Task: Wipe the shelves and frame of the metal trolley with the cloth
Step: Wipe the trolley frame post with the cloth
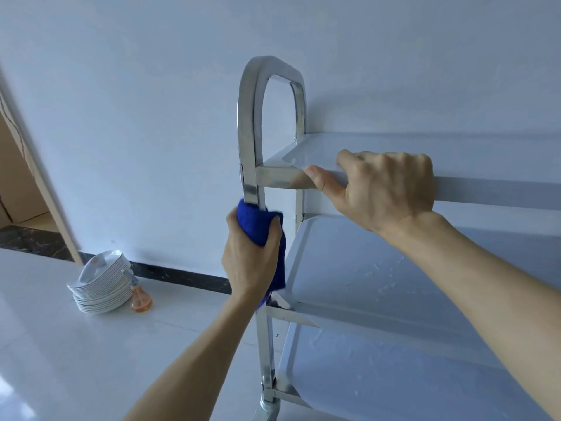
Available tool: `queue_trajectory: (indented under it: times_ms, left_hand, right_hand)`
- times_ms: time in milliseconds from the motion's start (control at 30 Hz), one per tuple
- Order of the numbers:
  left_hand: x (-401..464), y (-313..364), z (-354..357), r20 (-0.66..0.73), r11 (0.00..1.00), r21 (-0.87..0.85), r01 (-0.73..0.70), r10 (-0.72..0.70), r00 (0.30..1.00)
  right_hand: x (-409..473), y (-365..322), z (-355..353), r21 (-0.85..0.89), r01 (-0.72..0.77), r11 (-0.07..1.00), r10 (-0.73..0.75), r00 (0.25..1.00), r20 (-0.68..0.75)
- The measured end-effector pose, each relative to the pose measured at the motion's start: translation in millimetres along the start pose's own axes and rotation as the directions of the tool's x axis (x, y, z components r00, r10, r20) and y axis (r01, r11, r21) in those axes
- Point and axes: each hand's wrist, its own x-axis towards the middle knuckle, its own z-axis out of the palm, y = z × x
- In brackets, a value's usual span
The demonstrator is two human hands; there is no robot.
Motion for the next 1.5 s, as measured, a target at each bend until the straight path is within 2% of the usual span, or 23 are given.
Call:
queue_trajectory:
  times_ms: [133, 267, 433, 533, 633, 800, 900, 1000, 1167, 1300, 1367, 1500]
  left_hand:
    - [31.9, 24.9, 5.4, -0.061, 0.998, -0.01, -0.055, 0.054, 0.997]
    - [16.0, 2.5, 12.1, -0.095, 0.999, -0.018, -0.047, 0.045, 0.994]
    - [-43.7, -57.0, 12.6, -0.001, 0.991, -0.047, 0.129, -0.129, 0.992]
    - [-48.6, -63.0, 10.3, 0.057, 0.981, -0.092, 0.172, -0.168, 0.984]
    - [-29.0, -41.1, 3.4, 0.084, 0.988, -0.103, 0.112, -0.104, 0.991]
    - [28.8, 24.4, 2.9, -0.049, 0.992, -0.096, -0.083, 0.079, 0.996]
    - [32.0, 26.4, 5.7, -0.075, 0.994, -0.073, -0.078, 0.073, 0.995]
    - [6.7, 1.0, 10.3, -0.083, 0.998, -0.051, -0.034, 0.03, 0.996]
    - [-40.8, -46.2, 7.0, 0.075, 0.982, -0.073, 0.173, -0.167, 0.983]
    - [-43.5, -55.8, -8.0, 0.217, 0.97, -0.148, 0.191, -0.156, 0.964]
    - [-43.5, -50.1, -17.1, 0.195, 0.966, -0.204, 0.156, -0.116, 0.974]
    - [-56.5, -28.9, -34.0, 0.039, 0.934, -0.354, 0.046, -0.035, 0.999]
  right_hand:
    - [0.7, -0.2, 0.2, 0.012, -0.008, 1.0, 0.008, 1.0, 0.01]
    - [0.2, 1.2, 1.5, 0.006, -0.005, 1.0, 0.005, 1.0, 0.006]
    - [-0.4, 2.6, 3.6, -0.002, -0.015, 1.0, 0.015, 1.0, -0.002]
    - [1.3, 1.2, 2.4, -0.012, -0.013, 1.0, 0.013, 1.0, -0.002]
    - [1.3, 1.0, 1.9, -0.027, -0.011, 1.0, 0.011, 1.0, -0.001]
    - [0.2, 0.4, 2.4, -0.03, -0.008, 1.0, 0.008, 1.0, -0.003]
    - [-0.4, 0.0, 2.9, -0.02, -0.011, 1.0, 0.011, 1.0, -0.004]
    - [-2.2, 1.1, 4.0, -0.02, -0.017, 1.0, 0.017, 1.0, -0.005]
    - [-1.1, 1.7, 2.6, 0.018, -0.014, 1.0, 0.014, 1.0, 0.023]
    - [-0.5, 3.3, 0.2, 0.037, -0.009, 0.999, 0.006, 0.998, 0.066]
    - [0.6, 4.4, -2.0, 0.056, -0.006, 0.998, 0.002, 0.997, 0.076]
    - [0.9, 7.7, -5.3, 0.081, -0.017, 0.997, 0.007, 0.992, 0.122]
